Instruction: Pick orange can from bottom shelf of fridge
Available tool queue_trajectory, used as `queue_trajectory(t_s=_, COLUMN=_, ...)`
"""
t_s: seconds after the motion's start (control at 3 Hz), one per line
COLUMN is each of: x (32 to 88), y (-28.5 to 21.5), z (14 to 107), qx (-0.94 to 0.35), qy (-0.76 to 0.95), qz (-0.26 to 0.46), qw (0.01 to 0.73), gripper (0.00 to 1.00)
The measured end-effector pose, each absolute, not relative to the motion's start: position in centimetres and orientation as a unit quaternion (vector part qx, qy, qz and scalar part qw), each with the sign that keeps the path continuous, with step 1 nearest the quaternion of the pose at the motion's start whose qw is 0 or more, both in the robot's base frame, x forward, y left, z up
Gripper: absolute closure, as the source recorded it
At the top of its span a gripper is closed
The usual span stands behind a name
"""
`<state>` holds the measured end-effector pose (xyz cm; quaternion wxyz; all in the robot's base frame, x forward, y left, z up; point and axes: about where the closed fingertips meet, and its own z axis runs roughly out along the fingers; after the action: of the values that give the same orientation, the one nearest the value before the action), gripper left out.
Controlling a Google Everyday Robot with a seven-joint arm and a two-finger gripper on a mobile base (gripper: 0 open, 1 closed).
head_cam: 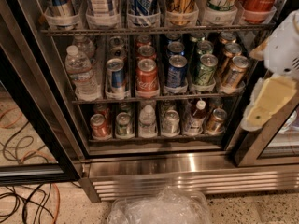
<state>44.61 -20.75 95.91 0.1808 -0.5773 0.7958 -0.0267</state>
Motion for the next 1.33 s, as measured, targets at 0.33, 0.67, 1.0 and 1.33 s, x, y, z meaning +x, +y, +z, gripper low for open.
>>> queue_trajectory(t_s=0.33, x=45.4, y=-19.5, z=90.5, qx=-0.518, qy=0.833, qz=-0.01, qw=0.196, gripper=0.0)
queue_trajectory(t_s=0.67, x=47.2, y=-18.2, z=86.9, qx=-0.487, qy=0.843, qz=0.024, qw=0.226, gripper=0.0)
queue_trajectory(t_s=1.0, x=47.8, y=-18.0, z=87.0, qx=-0.484, qy=0.841, qz=0.022, qw=0.238, gripper=0.0)
queue_trajectory(t_s=1.33, x=48.2, y=-16.9, z=85.9, qx=-0.476, qy=0.846, qz=0.037, qw=0.237, gripper=0.0)
